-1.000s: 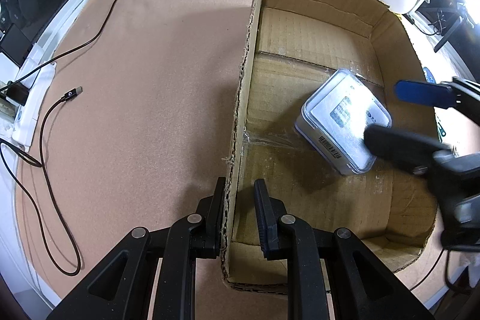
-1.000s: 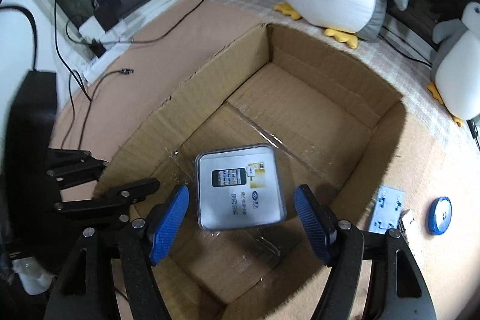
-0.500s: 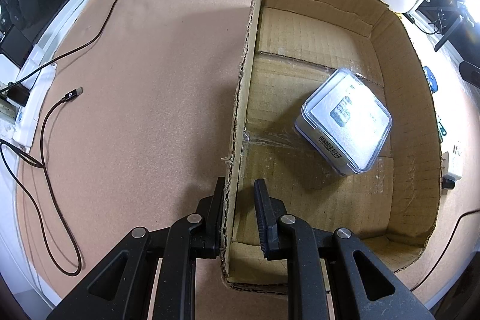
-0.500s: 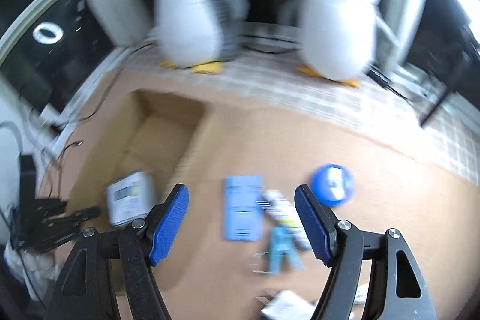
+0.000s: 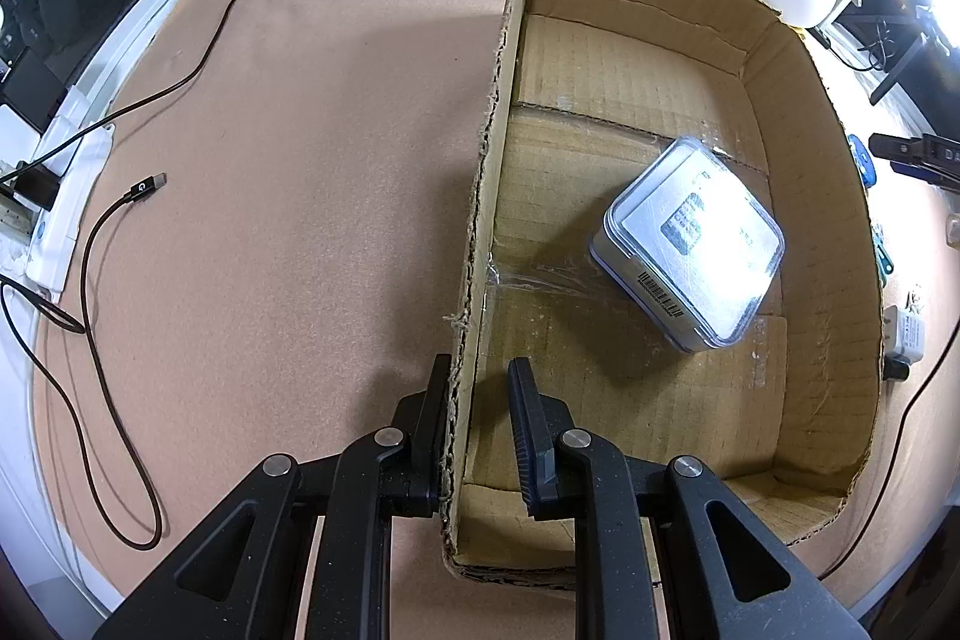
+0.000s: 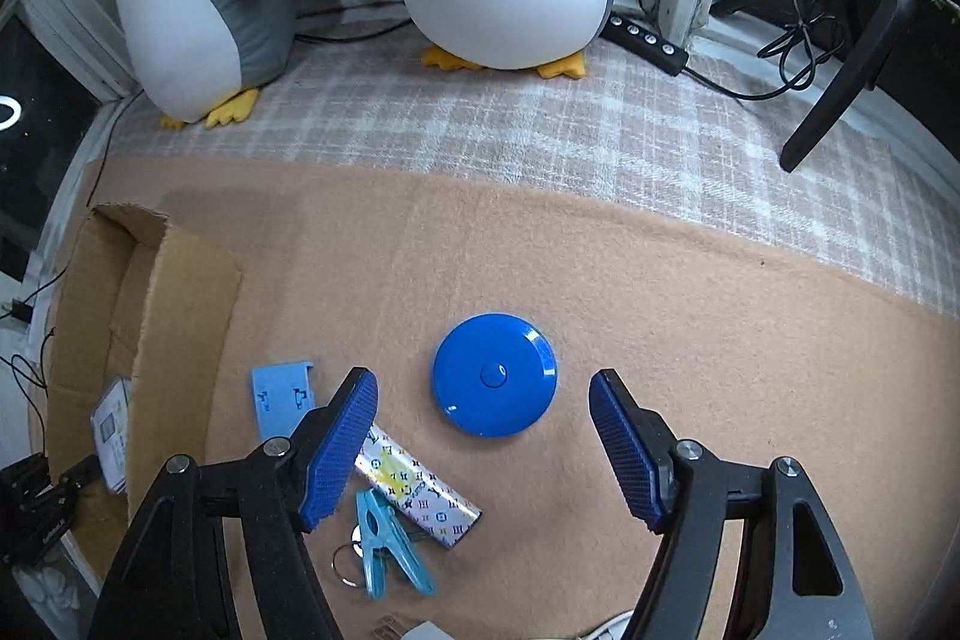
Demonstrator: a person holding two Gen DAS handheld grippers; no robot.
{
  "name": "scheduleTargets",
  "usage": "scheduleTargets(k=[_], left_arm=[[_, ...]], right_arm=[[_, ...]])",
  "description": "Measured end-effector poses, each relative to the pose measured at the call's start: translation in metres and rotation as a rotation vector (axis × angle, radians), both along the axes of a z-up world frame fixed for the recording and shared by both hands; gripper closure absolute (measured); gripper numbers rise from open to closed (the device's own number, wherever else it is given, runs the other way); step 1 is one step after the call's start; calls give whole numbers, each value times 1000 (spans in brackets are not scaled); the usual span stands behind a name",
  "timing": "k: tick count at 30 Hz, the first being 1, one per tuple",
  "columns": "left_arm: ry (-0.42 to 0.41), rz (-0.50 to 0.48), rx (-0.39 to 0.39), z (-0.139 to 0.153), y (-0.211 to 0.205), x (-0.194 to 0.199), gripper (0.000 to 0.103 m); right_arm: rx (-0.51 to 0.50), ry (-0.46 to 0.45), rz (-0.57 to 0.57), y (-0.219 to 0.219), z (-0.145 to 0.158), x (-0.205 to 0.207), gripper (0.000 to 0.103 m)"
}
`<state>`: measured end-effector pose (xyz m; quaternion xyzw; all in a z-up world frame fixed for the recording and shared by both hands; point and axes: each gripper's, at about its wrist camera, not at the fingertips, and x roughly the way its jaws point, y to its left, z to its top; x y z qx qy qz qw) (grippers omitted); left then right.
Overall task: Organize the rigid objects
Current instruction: 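Open the right gripper and move it to the blue tape measure, then close the right gripper on the blue round tape measure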
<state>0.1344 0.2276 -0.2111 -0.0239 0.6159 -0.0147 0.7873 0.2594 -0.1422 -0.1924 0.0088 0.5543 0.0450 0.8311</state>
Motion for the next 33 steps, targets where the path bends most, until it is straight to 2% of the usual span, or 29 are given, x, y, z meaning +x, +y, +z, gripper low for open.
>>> scheduleTargets(k=[14,17,24,33], left_arm=[[1,3,-2,-1,1,0,84],[0,3,-2,-1,1,0,84],[0,3,-1,-1,1,1,84],[0,4,-1,-1,1,1,84]], right_arm=[[-5,75,-68,-10,-24,15,34],[-10,73,-64,-10,-23,15,38],[-47,72,-37,1,-22,18,56],[-66,57,-21,5,-22,16,57]])
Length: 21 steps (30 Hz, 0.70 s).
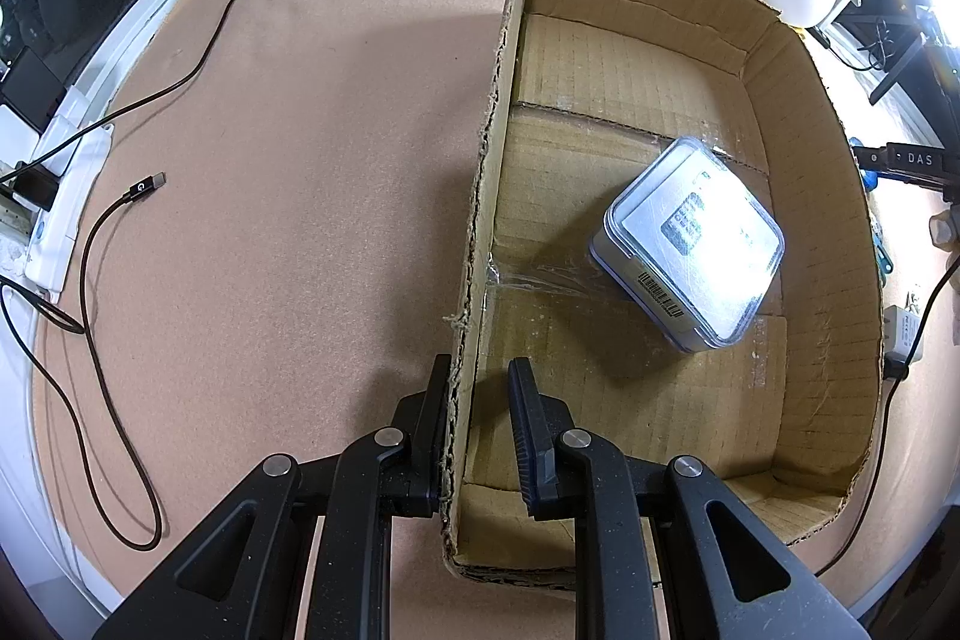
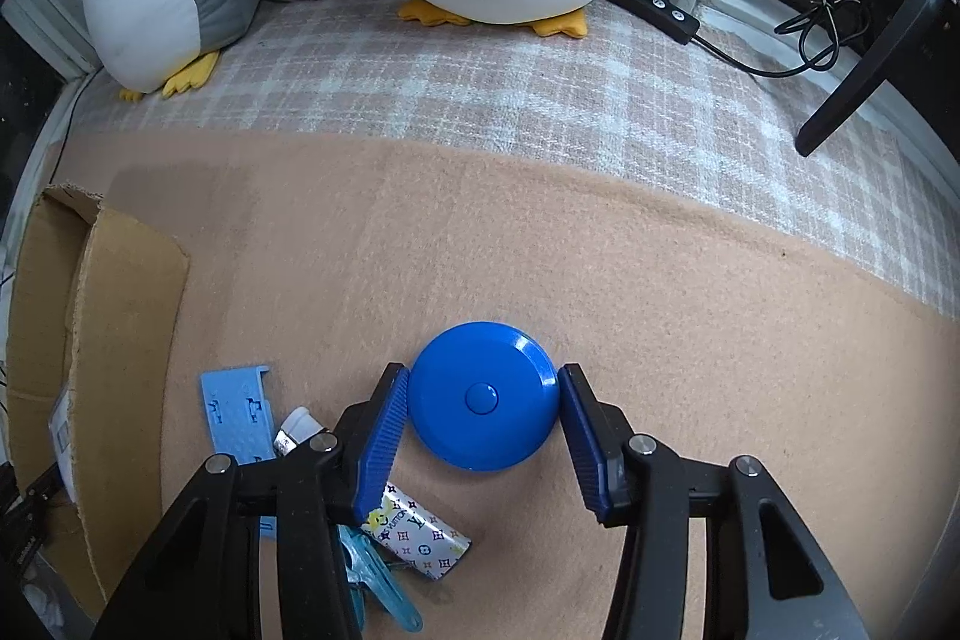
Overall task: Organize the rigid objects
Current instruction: 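Close the right gripper on the blue round tape measure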
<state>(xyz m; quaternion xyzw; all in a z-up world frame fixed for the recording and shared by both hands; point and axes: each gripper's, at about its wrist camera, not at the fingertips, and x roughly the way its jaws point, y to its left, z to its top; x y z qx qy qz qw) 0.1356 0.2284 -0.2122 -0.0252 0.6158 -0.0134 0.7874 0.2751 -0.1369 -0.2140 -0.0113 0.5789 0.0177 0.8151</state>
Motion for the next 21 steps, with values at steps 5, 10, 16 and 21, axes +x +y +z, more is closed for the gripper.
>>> scheduleTargets(k=[5,10,16,21], left_arm=[[-1,0,2,0,0,0,84],[-1,0,3,0,-1,0,84],[-2,0,2,0,-1,1,84],[-2,1,2,0,-1,1,84]], right_arm=[[13,-20,19,8,8,-20,57],[37,-50,50,15,23,-33,57],[79,-86,93,27,44,-44,57],[129,-113,176,61,60,-65,57]])
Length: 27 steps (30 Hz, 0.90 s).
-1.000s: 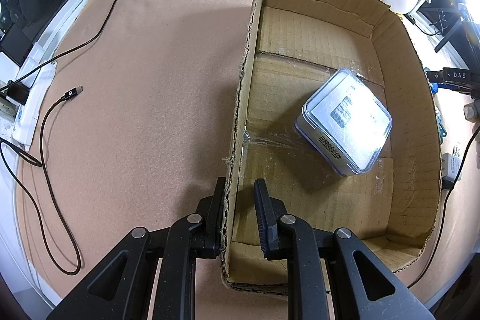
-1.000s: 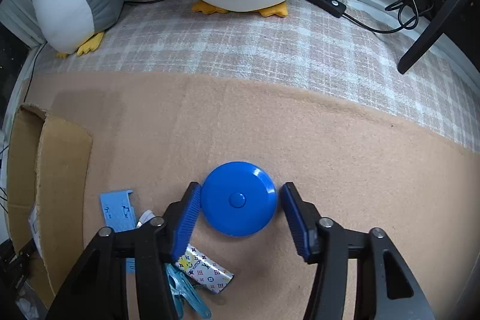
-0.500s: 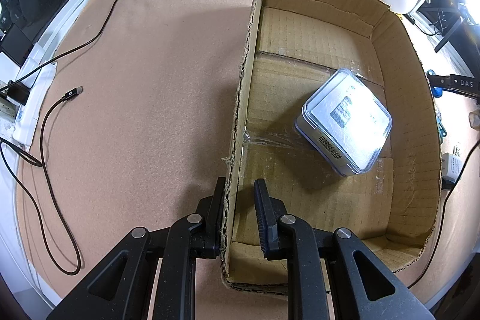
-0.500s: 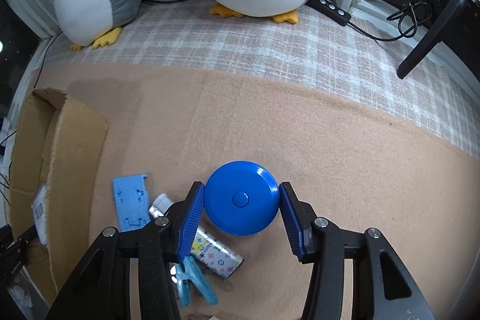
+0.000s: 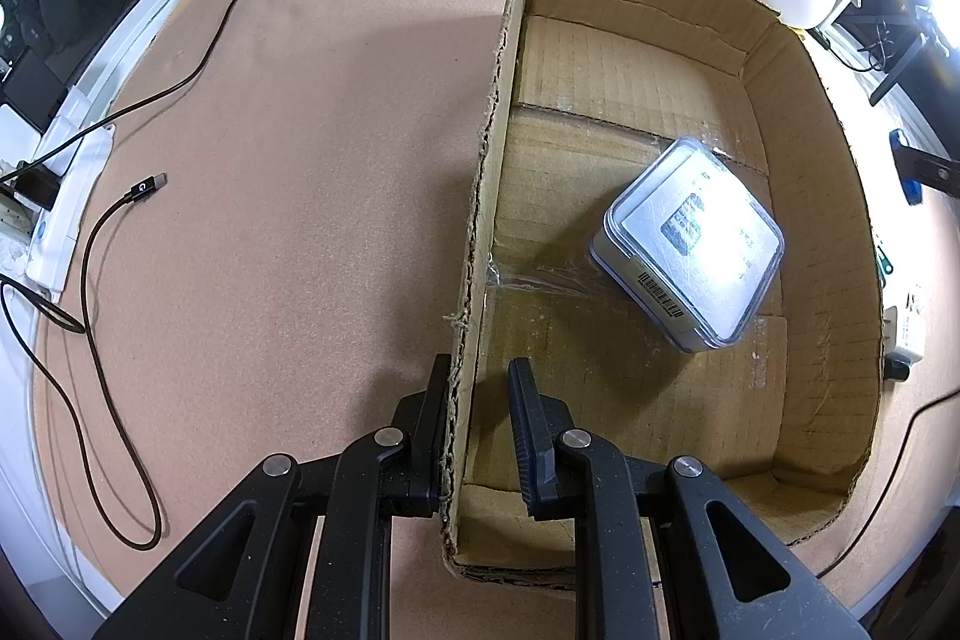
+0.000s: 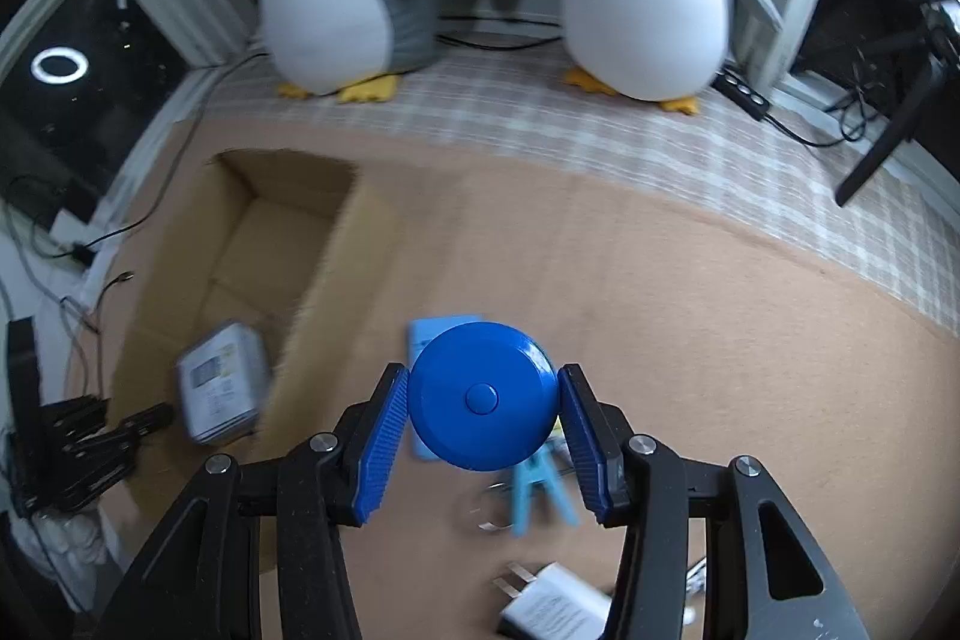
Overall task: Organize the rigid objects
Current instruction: 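Close the right gripper on the blue round tape measure, then carry the tape measure into the cardboard box and release it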
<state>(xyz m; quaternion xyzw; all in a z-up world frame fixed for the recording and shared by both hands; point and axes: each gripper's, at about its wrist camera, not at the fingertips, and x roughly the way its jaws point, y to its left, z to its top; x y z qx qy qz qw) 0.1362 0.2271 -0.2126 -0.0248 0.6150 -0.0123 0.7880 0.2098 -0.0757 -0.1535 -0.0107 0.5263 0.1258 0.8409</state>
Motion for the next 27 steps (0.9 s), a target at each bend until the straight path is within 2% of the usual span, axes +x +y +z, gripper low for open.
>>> scheduleTargets(k=[7,13,27], left_arm=[[-1,-1,1,0,0,0,84],[-1,-2,3,0,-1,-1,84],[-4,-3,9,3,-3,-1,84]], right_arm=[[26,-13,160,57,11,-43,57],[-33,-17,287,111,-2,-71,57],[-138,-9,381,157,-36,-86,57]])
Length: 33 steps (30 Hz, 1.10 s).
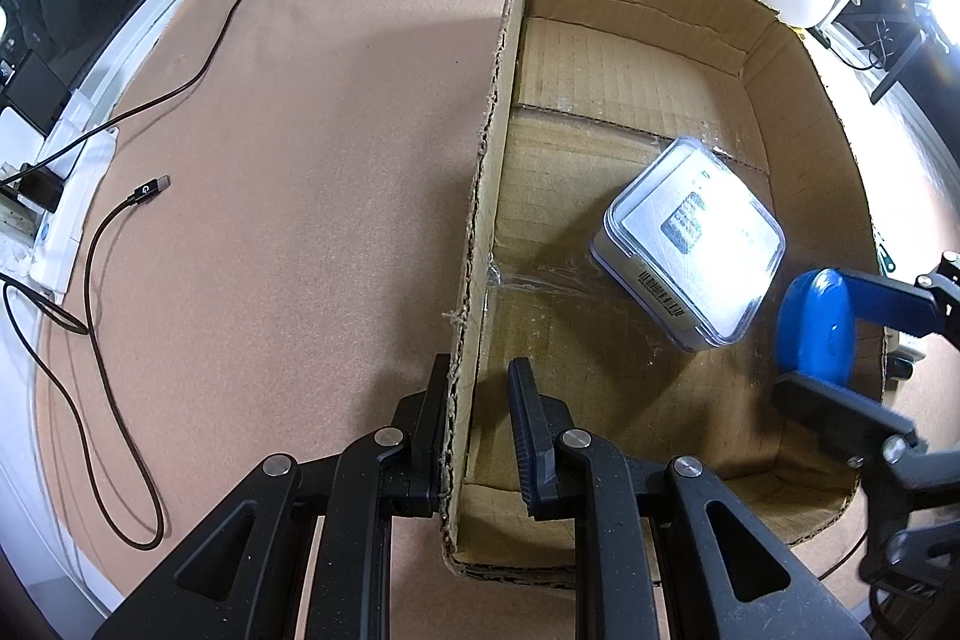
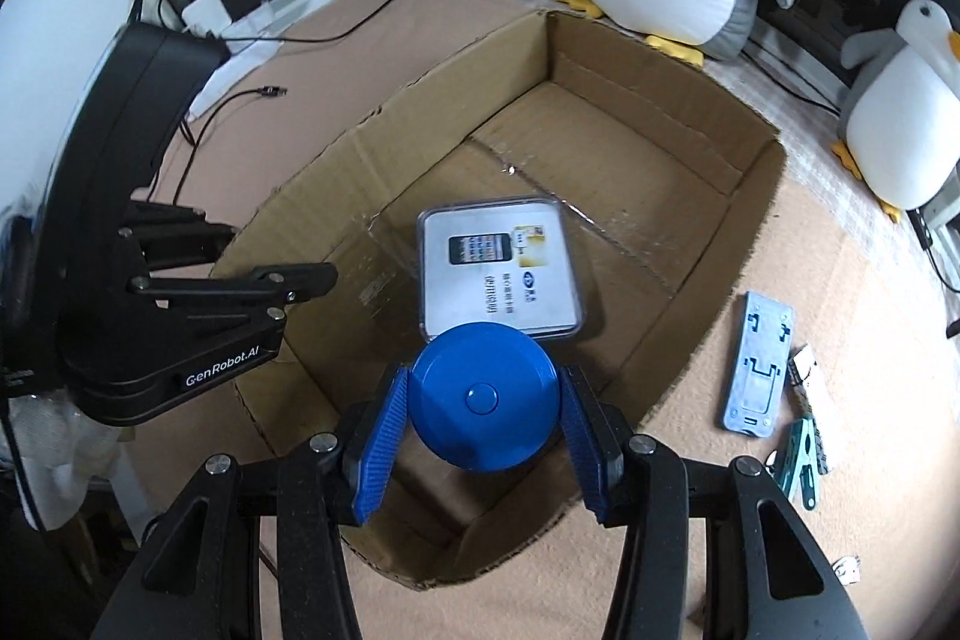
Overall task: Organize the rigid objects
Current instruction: 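Carry the tape measure into the cardboard box and release it, then move the right gripper to the patterned lighter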
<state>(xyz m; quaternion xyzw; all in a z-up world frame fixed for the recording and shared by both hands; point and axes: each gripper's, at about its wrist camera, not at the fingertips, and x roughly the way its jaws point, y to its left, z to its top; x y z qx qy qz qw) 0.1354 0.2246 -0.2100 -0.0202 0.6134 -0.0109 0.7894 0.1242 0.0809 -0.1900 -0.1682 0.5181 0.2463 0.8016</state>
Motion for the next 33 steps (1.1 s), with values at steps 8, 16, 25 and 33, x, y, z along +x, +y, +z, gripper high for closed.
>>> scheduleTargets(k=[8,16,25,33], left_arm=[[-1,1,0,0,0,-1,84],[-1,3,3,0,-1,-1,84],[-2,5,3,-1,0,-2,84],[-2,5,5,-1,0,-1,84]], right_arm=[[-15,-7,19,10,-4,-3,56],[-3,-17,29,12,2,-6,50],[58,-33,-34,-17,23,-2,49],[86,-49,-197,-94,38,24,49]])
